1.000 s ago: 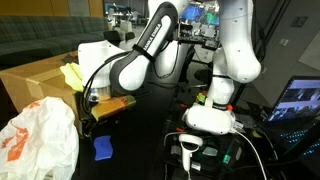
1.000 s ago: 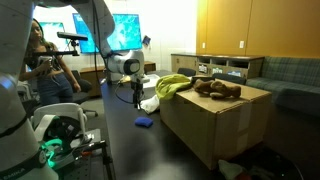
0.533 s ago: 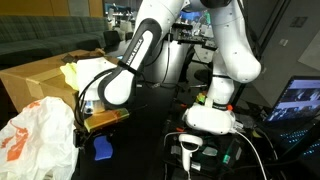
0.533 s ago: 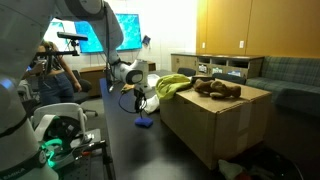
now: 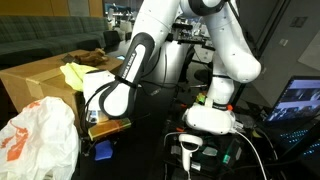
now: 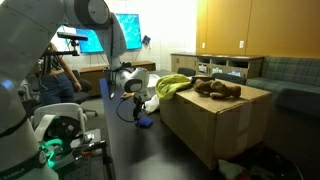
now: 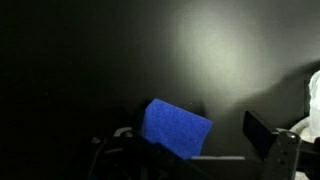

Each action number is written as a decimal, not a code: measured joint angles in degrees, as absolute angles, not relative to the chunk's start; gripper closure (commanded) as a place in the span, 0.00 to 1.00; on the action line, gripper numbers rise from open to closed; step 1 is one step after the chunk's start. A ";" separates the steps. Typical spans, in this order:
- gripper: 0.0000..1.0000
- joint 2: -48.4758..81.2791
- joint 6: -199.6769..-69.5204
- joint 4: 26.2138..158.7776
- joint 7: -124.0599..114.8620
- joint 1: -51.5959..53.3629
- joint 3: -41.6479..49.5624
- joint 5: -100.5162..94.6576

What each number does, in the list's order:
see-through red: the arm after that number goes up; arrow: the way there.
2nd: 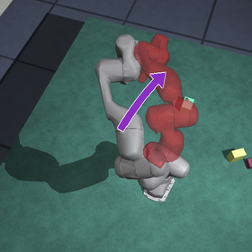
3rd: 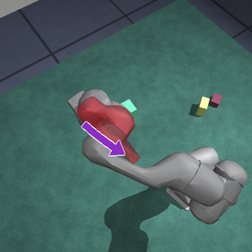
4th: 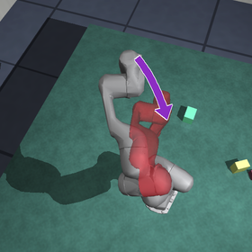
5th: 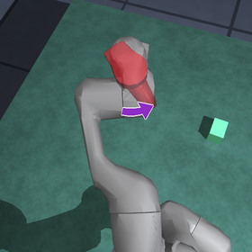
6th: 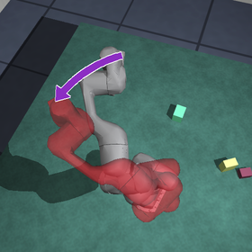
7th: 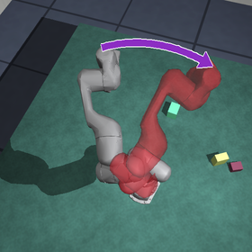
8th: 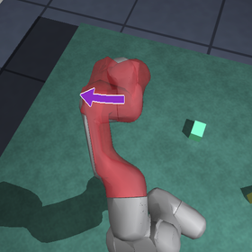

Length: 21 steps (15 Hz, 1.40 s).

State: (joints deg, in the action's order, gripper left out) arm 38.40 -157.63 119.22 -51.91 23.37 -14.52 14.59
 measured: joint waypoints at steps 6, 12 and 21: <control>0.00 39.29 -159.63 119.57 -52.08 24.11 -12.35 14.60; 0.00 39.82 -160.08 119.87 -52.10 25.12 -10.32 14.60; 0.63 40.19 -159.91 120.03 -52.06 25.96 -9.56 14.40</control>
